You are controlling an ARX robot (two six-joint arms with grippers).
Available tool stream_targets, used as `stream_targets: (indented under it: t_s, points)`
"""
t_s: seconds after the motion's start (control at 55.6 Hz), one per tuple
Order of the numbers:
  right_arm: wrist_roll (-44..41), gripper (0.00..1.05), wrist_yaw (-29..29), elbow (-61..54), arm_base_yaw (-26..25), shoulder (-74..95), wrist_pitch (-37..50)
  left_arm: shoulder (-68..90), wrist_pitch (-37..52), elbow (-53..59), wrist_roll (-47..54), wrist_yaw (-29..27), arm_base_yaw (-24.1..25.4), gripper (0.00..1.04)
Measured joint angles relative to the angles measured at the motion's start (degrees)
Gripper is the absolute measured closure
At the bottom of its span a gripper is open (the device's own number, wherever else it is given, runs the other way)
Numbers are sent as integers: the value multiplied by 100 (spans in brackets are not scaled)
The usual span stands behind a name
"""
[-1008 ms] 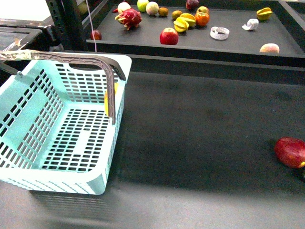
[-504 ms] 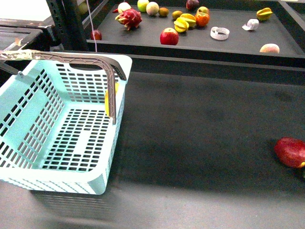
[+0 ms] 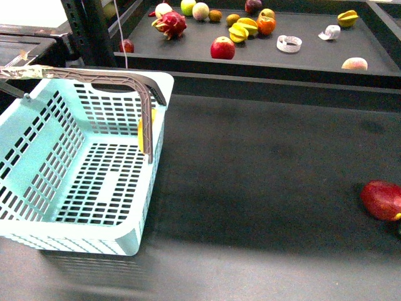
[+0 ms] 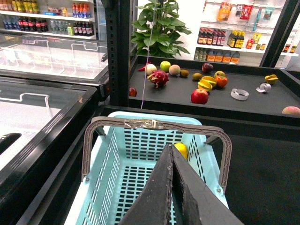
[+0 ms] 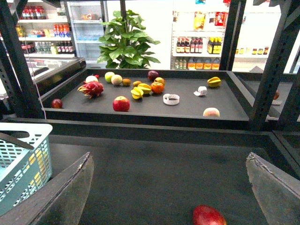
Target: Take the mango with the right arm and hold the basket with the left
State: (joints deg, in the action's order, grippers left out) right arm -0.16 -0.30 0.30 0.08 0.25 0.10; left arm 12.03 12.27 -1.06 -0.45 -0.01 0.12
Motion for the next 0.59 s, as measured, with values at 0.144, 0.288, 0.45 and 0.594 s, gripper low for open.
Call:
stream_targets:
  t_s: [0.144,0.288,0.45,0.594]
  points:
    - [0,8,0,0,0,0,0,-221,-223,0,0,2,0,103]
    - [0,8,0,2,0,0,0,-1130,-1182,-2,2,0,-2,103]
    - [-2,8,0,2,0,0,0,-1172,-1213,-2,2,2,-2,103]
    - [0,8,0,0,0,0,0,-1178,-1213,-2,2,2,-2,103]
